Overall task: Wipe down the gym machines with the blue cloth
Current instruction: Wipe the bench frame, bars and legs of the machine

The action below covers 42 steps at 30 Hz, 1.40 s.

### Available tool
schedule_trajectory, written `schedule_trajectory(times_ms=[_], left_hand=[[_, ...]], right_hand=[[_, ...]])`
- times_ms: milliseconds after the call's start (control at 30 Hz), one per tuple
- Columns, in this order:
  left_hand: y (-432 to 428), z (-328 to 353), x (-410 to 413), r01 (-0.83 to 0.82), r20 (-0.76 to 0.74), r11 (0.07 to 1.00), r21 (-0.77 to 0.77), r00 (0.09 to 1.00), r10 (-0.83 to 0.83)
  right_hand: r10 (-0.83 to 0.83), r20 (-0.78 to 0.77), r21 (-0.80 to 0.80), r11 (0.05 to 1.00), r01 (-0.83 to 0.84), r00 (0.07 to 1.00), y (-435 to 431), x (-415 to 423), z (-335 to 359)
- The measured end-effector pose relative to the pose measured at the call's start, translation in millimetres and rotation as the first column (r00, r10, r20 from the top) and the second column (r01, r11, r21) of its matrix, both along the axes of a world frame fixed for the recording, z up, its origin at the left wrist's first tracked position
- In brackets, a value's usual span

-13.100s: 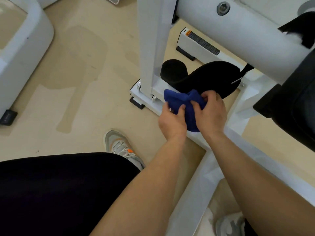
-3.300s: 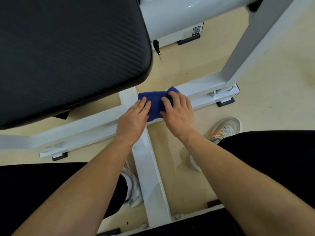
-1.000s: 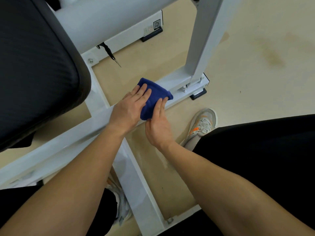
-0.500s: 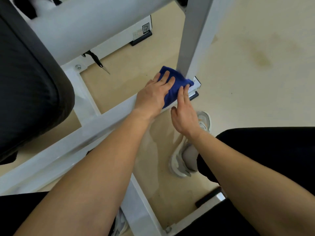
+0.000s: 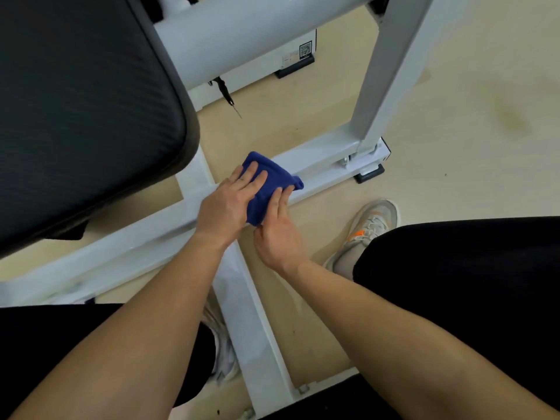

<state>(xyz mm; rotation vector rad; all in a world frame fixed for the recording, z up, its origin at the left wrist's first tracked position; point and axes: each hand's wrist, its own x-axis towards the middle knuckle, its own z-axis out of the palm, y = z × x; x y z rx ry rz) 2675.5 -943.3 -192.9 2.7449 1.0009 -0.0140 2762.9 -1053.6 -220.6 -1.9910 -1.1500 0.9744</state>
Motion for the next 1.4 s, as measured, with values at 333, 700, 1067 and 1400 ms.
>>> schedule_trajectory(times_ms=[333,700,1067,1400], left_hand=[[1.6,3.0,45.1,-0.02,-0.071,0.999,-0.036,0.997,0.018],[-6.9,22.6,138.1,-0.155,0.197,0.978,-0.142,0.963,0.182],[-21.8,30.3,133.9,-0.152,0.054,0.982,-0.115,0.986,0.159],[-50.8,130.7,121.1,-0.249,0.101,0.951,-0.182,0.958,0.27]], right_hand=[[-0.077,0.189,0.001,0.997,0.078,0.979,-7.1,35.4,-13.8],[-0.426,0.114,0.083,0.904,0.419,0.898,-10.4,133.1,-5.8],[-0.37,0.308,0.035,0.925,0.378,0.877,-3.4,151.5,12.2],[-0.137,0.421,0.087,0.99,0.111,0.897,-49.7,153.7,125.5]])
